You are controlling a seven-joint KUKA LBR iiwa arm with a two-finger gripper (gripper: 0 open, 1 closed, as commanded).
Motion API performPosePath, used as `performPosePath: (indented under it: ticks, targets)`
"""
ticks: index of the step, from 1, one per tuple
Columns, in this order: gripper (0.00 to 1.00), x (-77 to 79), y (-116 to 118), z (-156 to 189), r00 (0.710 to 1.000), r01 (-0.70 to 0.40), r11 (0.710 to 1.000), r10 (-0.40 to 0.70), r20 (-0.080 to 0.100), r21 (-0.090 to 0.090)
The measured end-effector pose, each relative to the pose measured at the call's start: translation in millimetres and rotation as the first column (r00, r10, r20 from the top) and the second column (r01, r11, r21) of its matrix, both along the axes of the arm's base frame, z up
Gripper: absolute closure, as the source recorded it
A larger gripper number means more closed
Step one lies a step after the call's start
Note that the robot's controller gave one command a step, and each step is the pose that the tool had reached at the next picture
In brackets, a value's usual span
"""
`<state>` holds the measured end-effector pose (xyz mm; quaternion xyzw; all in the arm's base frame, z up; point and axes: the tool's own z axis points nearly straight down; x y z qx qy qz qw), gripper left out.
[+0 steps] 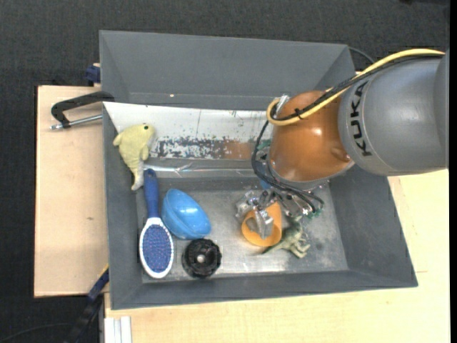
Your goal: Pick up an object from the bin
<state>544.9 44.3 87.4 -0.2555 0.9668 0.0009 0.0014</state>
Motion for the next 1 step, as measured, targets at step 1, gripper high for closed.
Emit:
performPosePath:
  ticks: [1]
  targets:
    - [1.0, -10.2, -1.7, 158.7, 1.0, -0.015, 1.0, 0.015, 0.013, 0.0]
